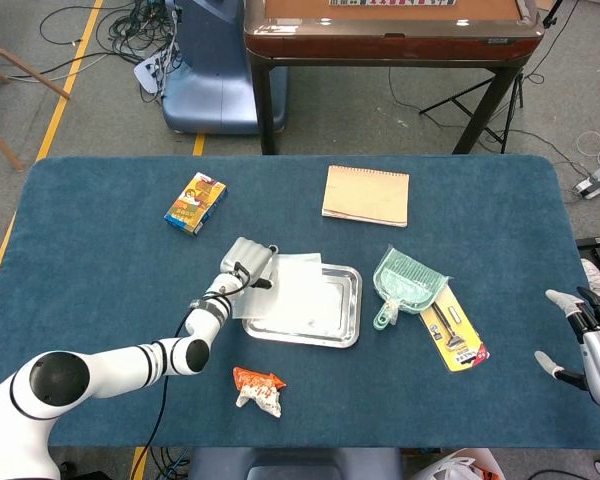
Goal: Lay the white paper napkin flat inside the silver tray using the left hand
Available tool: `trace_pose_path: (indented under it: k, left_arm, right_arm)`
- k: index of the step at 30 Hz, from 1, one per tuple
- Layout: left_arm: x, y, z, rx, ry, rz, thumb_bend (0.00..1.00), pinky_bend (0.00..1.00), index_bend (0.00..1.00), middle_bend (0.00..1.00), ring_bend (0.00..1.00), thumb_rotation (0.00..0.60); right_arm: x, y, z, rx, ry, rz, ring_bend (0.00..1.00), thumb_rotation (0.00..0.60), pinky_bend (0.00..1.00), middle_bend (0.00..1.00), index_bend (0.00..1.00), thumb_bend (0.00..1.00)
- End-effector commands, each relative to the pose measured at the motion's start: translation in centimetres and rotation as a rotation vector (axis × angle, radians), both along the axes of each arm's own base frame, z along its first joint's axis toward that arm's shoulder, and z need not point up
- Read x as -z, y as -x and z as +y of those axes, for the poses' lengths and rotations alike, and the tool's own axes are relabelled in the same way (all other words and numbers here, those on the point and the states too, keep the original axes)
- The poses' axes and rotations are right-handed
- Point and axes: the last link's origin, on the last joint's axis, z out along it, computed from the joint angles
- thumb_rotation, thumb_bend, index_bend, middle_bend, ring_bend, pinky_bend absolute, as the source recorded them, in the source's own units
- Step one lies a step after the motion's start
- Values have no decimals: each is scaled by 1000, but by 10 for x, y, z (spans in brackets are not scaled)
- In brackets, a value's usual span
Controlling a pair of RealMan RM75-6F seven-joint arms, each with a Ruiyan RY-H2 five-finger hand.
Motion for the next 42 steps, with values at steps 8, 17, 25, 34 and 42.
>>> trace_pose_path:
  k: [8, 17, 25, 34, 42]
  left_arm:
    - [-1, -2, -12, 46, 19, 14, 480, 1000, 205, 1000, 1000, 220]
    - [1, -5, -25, 83, 46, 27, 477, 1000, 205, 1000, 1000, 220]
    - [7, -12, -32, 97, 65, 17, 476, 1000, 205, 1000, 1000, 221]
    - [9, -15, -38, 115, 74, 10, 475, 1000, 205, 1000, 1000, 223]
    - [-12, -7, -48, 155, 68, 21, 475, 1000, 207, 1000, 1000, 224]
  right_arm:
    - [1, -1, -1, 0, -1, 1, 115, 600, 171, 255, 205, 159]
    - [0, -1, 0, 0, 1, 1, 115, 600, 171, 255, 204, 160]
    - [-1, -1, 2, 1, 6, 0, 115, 600, 171, 255, 204, 159]
    - [-2, 0, 3, -1, 11, -1, 115, 600, 171, 255, 204, 160]
    - [0, -2, 1, -10, 2, -2, 115, 600, 171, 255, 204, 159]
